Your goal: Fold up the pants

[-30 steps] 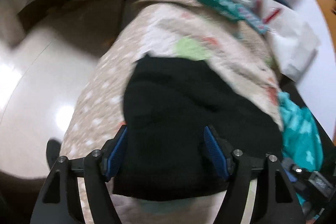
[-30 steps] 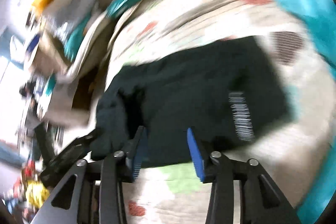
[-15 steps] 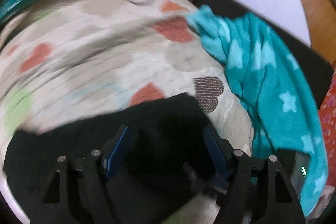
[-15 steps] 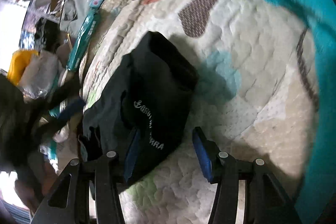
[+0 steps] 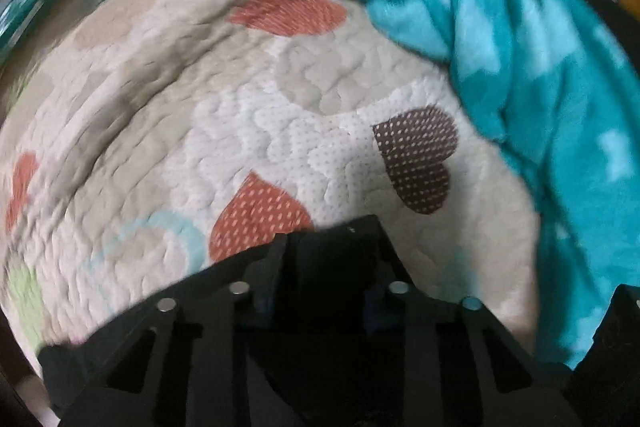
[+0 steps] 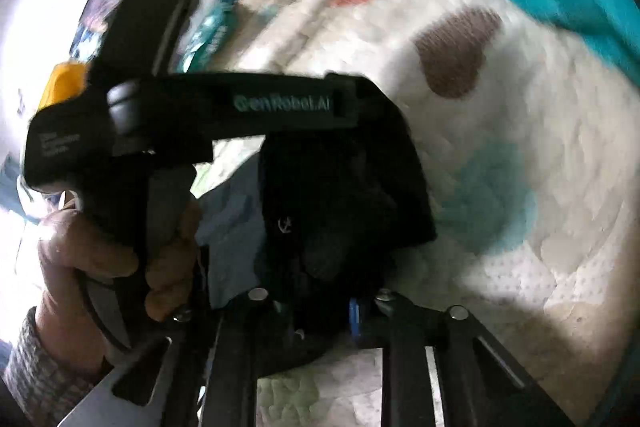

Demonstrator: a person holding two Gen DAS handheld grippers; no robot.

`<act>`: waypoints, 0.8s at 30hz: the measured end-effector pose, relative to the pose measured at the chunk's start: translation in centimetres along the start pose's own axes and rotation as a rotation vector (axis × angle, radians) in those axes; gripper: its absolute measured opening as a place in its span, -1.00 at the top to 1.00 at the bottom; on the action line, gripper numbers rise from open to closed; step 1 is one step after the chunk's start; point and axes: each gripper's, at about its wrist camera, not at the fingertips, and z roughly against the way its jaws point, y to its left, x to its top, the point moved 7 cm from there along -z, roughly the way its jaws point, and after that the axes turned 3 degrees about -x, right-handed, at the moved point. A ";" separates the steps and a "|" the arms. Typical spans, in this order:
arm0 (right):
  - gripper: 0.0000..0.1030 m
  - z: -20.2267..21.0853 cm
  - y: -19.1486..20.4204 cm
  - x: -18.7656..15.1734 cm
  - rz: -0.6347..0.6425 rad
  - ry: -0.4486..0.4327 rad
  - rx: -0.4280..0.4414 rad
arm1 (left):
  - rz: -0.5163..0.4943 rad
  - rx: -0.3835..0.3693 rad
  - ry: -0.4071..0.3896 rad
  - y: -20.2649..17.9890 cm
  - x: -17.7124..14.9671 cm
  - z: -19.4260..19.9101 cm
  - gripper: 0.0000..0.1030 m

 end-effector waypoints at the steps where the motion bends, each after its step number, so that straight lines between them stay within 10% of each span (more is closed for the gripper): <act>1: 0.66 0.5 1.0 0.1 0.040 -0.013 0.003 | 0.020 -0.020 -0.034 0.2 -0.4 1.4 0.51; 12: 0.71 3.1 16.4 -4.0 0.551 -0.038 0.027 | 0.383 -0.203 -0.419 10.1 -8.4 18.2 0.53; 24: 0.48 -9.5 25.7 -17.1 1.093 0.189 -0.113 | 0.885 -0.179 -0.464 25.8 -23.9 16.6 0.49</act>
